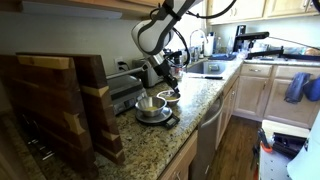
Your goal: Use the spoon to put some sugar into the other bowl
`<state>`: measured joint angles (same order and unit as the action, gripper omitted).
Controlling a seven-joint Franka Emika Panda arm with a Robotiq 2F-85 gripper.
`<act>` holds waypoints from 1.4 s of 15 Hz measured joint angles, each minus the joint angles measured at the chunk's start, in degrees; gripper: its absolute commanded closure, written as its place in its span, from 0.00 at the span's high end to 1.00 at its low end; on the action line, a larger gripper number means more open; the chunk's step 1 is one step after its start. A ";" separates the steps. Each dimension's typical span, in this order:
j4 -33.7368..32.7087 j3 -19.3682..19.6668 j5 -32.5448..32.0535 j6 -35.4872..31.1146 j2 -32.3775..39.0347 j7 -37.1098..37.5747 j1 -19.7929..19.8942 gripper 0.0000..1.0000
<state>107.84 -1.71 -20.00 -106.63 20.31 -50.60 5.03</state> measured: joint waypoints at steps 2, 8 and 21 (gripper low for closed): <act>0.01 0.10 0.82 0.00 -0.73 0.00 0.39 0.04; 0.03 0.09 2.21 0.54 -3.60 0.00 0.24 0.04; 1.85 -2.15 -3.70 1.78 -4.92 1.44 -5.67 0.04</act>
<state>109.69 -3.86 -23.70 -104.85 15.39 -49.16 -0.63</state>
